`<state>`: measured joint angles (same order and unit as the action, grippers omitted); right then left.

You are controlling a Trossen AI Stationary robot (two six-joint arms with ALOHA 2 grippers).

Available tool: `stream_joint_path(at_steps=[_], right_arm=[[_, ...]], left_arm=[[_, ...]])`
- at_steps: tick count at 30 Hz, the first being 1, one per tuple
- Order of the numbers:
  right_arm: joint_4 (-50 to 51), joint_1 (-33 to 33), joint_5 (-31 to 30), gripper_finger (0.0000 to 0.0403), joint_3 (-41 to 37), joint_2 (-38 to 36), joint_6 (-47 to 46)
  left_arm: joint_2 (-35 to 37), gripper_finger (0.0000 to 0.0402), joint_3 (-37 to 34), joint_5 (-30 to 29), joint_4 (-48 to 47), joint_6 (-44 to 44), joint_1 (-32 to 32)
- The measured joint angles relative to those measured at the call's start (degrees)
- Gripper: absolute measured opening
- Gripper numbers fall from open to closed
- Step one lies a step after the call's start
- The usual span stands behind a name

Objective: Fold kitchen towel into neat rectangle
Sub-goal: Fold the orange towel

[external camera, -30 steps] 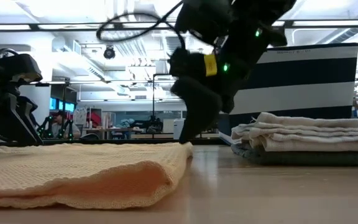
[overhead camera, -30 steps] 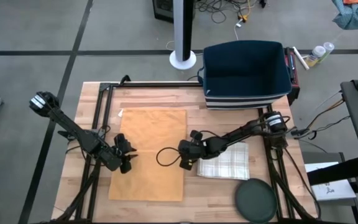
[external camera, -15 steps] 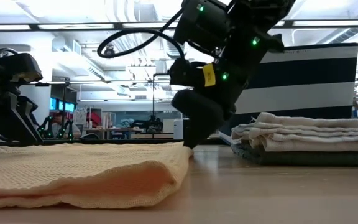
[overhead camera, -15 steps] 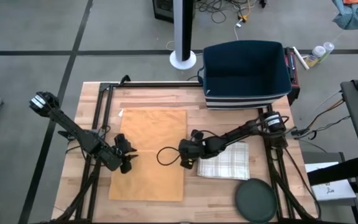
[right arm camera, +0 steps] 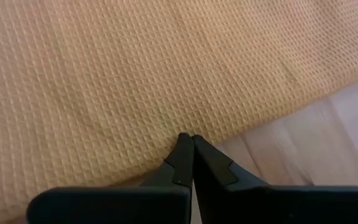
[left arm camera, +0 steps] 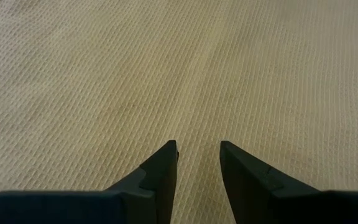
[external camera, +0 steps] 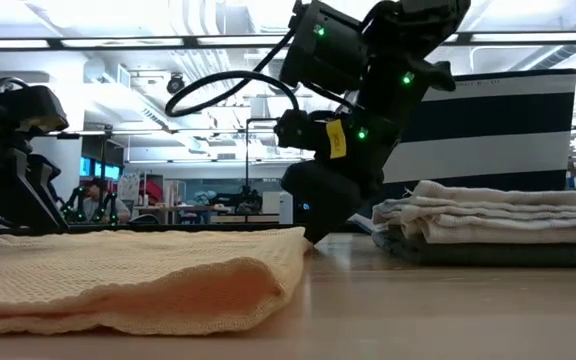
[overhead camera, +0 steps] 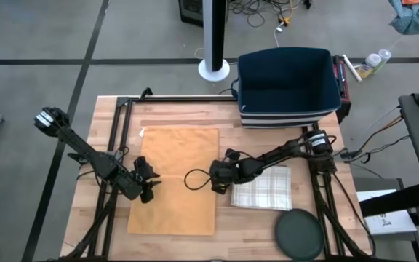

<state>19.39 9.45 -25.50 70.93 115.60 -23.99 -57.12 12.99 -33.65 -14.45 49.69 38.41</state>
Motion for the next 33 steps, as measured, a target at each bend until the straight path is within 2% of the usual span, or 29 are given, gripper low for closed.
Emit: stream_joint_path(at_steps=[7,15,24,33], right_arm=[[1.7,1.4,1.2,0.0,3.1,-1.0,1.3],[1.8,1.5,4.5,0.0,2.3,-0.2,0.6],[10.2,2.6,5.1,0.0,6.3,-0.3,0.5],[8.8,3.7,9.2,0.0,6.1,-0.3,-0.4]], left_arm=[[0.0,0.0114,0.0,0.0,-0.1,-0.1,0.0],[0.0,0.0114,0.0,0.0,0.0,-0.6,0.0],[0.0,0.0114,0.0,0.1,0.4,-0.7,0.0],[0.0,0.0114,0.0,0.1,0.4,-0.7,0.0]])
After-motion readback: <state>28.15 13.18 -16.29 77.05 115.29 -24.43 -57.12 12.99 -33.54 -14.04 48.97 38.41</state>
